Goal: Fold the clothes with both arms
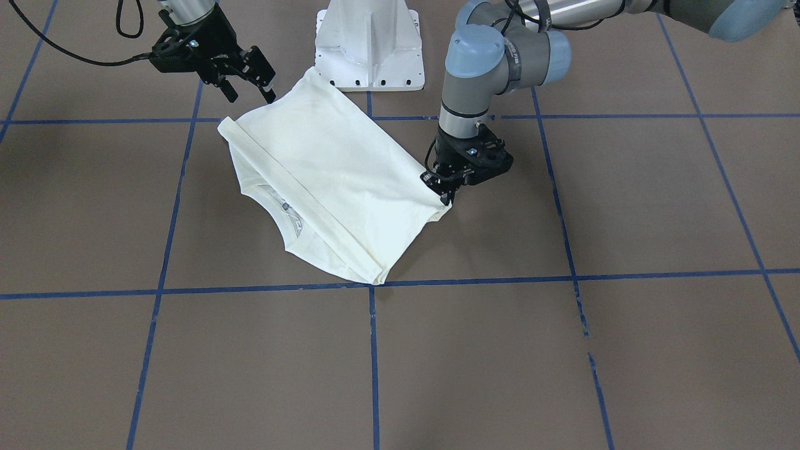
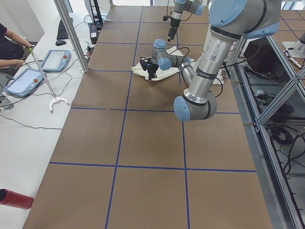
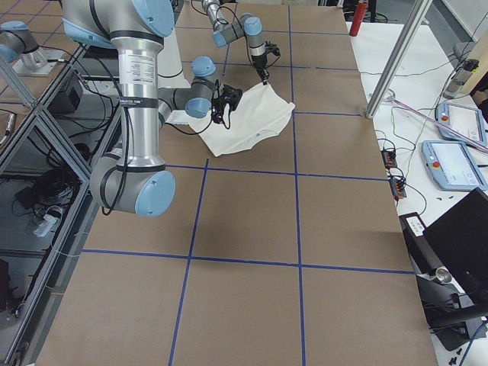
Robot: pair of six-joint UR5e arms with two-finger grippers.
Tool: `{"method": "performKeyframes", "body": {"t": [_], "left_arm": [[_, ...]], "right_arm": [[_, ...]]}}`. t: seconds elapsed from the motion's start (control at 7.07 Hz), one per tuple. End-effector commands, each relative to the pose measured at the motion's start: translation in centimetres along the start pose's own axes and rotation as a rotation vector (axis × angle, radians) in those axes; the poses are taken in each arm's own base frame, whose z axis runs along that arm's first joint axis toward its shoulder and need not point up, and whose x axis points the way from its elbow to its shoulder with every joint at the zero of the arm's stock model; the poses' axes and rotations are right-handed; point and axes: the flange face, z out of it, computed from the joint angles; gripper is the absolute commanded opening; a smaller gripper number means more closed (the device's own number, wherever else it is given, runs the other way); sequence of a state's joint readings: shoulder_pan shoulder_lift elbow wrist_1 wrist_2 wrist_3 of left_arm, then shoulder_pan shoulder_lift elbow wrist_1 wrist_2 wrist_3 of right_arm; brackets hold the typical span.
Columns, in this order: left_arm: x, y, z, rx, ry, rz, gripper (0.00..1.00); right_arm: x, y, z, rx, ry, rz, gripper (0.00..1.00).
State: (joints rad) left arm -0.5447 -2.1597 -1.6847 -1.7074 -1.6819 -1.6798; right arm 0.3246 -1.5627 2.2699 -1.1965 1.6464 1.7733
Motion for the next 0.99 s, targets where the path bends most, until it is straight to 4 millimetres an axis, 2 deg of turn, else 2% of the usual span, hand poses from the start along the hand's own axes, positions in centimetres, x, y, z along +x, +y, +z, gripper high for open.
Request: {"method": "performKeyframes", "body": {"t": [0.0, 0.14, 0.28, 0.42, 0.57, 0.85], "left_arm": [[4.6, -8.9, 2.4, 0.093, 0.007, -0.004, 0.00], [5.9, -11.9, 3.8, 0.119, 0.020, 0.032, 0.00], [7.8, -14.0, 5.6, 0.135, 0.042, 0.041, 0.00], [10.2, -14.9, 7.5, 0.140, 0.065, 0.045, 0.00], [12.4, -15.0, 7.9, 0.143, 0.095, 0.053, 0.00], [12.7, -14.7, 8.7, 0.143, 0.123, 0.060, 0.00]], "right_arm": [[-0.2, -0.3, -0.2, 0.006, -0.008, 0.003, 1.00], [-0.1, -0.4, -0.1, 0.012, -0.004, 0.004, 1.00], [0.0, -0.5, 0.1, 0.016, 0.000, 0.004, 1.00], [0.0, -0.7, 0.3, 0.022, 0.003, 0.004, 1.00], [-0.3, -1.0, 0.3, 0.026, -0.004, 0.005, 1.00], [-0.2, -1.2, 1.0, 0.037, 0.006, 0.007, 1.00]]}}
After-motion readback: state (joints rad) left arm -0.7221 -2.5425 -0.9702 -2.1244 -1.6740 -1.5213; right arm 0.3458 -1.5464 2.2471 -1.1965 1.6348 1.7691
